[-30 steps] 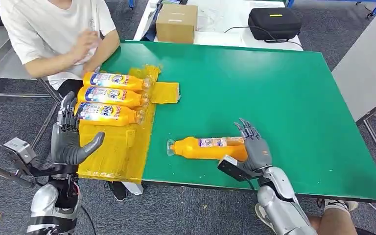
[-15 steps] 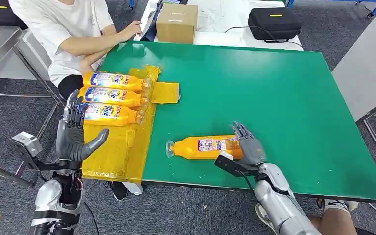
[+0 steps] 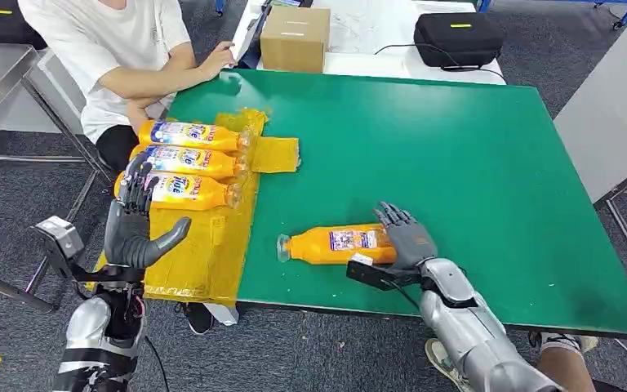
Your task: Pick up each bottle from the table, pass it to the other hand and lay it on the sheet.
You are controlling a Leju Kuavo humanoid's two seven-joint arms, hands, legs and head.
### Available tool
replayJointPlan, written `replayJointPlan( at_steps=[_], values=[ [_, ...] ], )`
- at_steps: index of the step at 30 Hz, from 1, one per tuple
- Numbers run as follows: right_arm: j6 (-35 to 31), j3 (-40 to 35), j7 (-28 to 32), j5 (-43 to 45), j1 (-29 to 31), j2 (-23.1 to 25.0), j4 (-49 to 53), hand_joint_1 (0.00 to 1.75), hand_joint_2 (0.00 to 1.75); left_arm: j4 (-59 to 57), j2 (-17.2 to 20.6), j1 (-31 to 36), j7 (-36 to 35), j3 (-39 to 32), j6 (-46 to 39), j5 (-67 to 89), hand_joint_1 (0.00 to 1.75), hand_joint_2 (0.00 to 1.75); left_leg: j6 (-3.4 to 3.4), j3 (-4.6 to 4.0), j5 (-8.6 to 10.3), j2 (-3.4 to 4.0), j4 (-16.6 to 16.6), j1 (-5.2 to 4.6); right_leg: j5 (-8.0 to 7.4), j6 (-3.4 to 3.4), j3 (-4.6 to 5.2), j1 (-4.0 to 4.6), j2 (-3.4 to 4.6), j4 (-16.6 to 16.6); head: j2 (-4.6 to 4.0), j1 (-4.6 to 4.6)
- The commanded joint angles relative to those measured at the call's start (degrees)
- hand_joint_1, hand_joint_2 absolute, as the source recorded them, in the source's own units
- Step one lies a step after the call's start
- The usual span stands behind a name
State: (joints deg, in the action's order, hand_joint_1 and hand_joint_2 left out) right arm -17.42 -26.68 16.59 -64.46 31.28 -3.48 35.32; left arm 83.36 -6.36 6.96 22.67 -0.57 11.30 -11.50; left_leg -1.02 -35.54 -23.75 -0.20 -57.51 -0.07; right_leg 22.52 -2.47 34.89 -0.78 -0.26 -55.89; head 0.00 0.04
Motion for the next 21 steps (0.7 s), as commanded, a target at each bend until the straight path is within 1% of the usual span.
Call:
replayJointPlan(
  at_steps=[1, 5, 6, 7, 8, 9, 13, 15, 17, 19, 21],
  values=[
    [3.29, -6.43, -0.26, -0.33, 6.57, 0.14, -8.82, 0.00, 1.75, -4.50, 1.17, 2.51, -0.50, 0.73, 0.14, -0.55, 0.00, 1.75, 0.06, 0.23, -0.11, 0.05, -0.01, 0.02, 0.10, 0.08, -0.21, 0.02, 0.05, -0.03, 0.00, 0.02],
    [7.25, -7.95, 1.06, 0.27, 7.62, 0.37, -11.58, 0.00, 1.75, -5.49, 1.21, 3.21, -0.54, 0.88, 0.50, -1.39, 0.00, 1.75, 0.06, 0.19, -0.06, 0.00, 0.02, 0.01, 0.07, 0.07, -0.19, 0.01, -0.01, 0.00, 0.00, 0.00],
    [7.91, -8.32, 1.44, 0.38, 7.67, 0.06, -12.00, 0.16, 1.75, -5.53, 1.28, 3.09, -0.52, 0.92, 0.53, -1.50, 0.00, 1.75, 0.04, 0.12, -0.02, -0.02, 0.03, 0.00, 0.04, 0.05, -0.12, 0.00, -0.03, 0.01, 0.00, 0.02],
    [9.35, -9.10, 1.68, 0.29, 8.10, -0.33, -12.71, 1.73, 1.75, -5.39, 1.35, 2.62, -0.36, 0.83, 0.58, -1.66, 0.00, 1.75, 0.08, 0.29, -0.11, -0.01, -0.01, 0.04, 0.12, 0.12, -0.29, 0.05, -0.02, -0.02, 0.00, 0.00],
    [10.13, -9.26, 1.79, 0.43, 8.39, -0.60, -13.10, 1.75, 1.75, -5.34, 1.43, 2.42, -0.23, 0.70, 0.66, -1.82, 0.00, 1.75, 0.06, 0.22, -0.05, -0.03, 0.03, 0.02, 0.07, 0.08, -0.22, 0.02, -0.04, 0.02, 0.00, 0.02],
    [11.42, -9.86, 1.75, 0.46, 8.92, -0.69, -13.65, 1.75, 1.75, -5.35, 1.53, 2.22, -0.13, 0.48, 0.61, -1.90, 0.00, 1.75, 0.09, 0.35, -0.11, -0.03, 0.03, 0.04, 0.12, 0.11, -0.35, 0.04, -0.03, 0.01, 0.00, 0.02],
    [15.43, -11.43, -0.08, 0.72, 10.05, -0.78, -14.82, 1.75, 1.75, -5.13, 1.51, 1.06, 0.13, -0.82, 0.38, -2.13, 0.00, 1.75, 0.05, 0.21, -0.04, 0.06, 0.03, 0.00, 0.02, 0.07, -0.16, 0.01, 0.06, 0.02, 0.00, 0.00],
    [14.57, -10.96, 0.02, 1.60, 9.07, -0.99, -14.29, 1.75, 1.75, -5.01, 1.45, 0.50, 0.36, -1.16, 0.47, -2.31, 0.00, 1.75, 0.07, 0.38, -0.08, 0.09, 0.04, 0.02, 0.05, 0.11, -0.31, 0.03, 0.07, 0.03, 0.00, 0.00],
    [13.64, -10.87, 0.29, 1.95, 8.26, -1.04, -13.89, 1.75, 1.75, -4.81, 1.38, 0.21, 0.45, -1.23, 0.52, -2.33, 0.00, 1.75, 0.06, 0.44, -0.05, -0.06, 0.08, 0.04, 0.06, 0.10, -0.40, 0.05, -0.08, 0.10, 0.00, 0.02],
    [11.61, -8.82, 2.64, 5.29, 6.57, -0.98, -12.37, 1.75, 1.75, -4.25, 1.28, -0.20, 0.48, -1.27, 0.58, -2.33, 0.00, 1.75, 0.06, 0.47, -0.03, -0.12, 0.09, 0.05, 0.07, 0.10, -0.47, 0.06, -0.13, 0.12, 0.00, 0.02],
    [11.41, -8.87, 2.65, 5.32, 6.27, -0.92, -12.27, 1.75, 1.75, -4.20, 1.25, -0.25, 0.48, -1.25, 0.58, -2.33, 0.00, 1.75, 0.01, 0.40, -0.01, -0.09, 0.08, 0.05, 0.05, 0.07, -0.44, 0.05, -0.08, 0.11, 0.00, 0.02]
  ],
)
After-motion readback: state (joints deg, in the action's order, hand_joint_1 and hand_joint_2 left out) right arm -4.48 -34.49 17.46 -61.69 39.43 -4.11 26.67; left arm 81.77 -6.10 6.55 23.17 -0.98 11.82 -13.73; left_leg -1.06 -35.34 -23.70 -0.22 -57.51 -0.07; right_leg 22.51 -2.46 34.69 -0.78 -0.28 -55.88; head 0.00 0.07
